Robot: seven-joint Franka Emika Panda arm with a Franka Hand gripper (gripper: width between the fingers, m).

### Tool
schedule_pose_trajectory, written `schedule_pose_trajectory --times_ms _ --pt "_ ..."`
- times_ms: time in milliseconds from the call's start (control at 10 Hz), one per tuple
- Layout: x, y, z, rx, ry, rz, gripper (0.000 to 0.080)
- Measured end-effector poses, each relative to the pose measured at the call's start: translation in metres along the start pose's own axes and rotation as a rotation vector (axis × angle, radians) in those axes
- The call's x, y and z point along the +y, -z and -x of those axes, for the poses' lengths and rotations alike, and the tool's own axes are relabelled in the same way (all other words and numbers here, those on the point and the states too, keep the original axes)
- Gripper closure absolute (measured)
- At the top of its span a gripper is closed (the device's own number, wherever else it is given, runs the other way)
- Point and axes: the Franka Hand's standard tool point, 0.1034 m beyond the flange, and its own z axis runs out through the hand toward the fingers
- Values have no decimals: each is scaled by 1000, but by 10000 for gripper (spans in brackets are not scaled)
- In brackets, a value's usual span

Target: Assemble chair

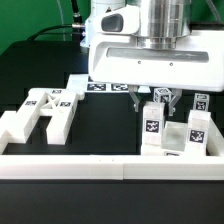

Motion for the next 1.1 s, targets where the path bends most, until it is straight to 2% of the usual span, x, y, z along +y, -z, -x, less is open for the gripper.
schedule_pose_trajectory --times_ms 500,800,900,1000,1100 --pt "-5 -1 3 -14 -430 -16 505" --pt "-5 -1 3 -13 -433 -15 497" --pt "-5 -1 3 -12 -394 -15 320" --pt "-4 -1 2 -11 -351 -15 181" --pt "-4 -1 3 -9 -256 -12 181"
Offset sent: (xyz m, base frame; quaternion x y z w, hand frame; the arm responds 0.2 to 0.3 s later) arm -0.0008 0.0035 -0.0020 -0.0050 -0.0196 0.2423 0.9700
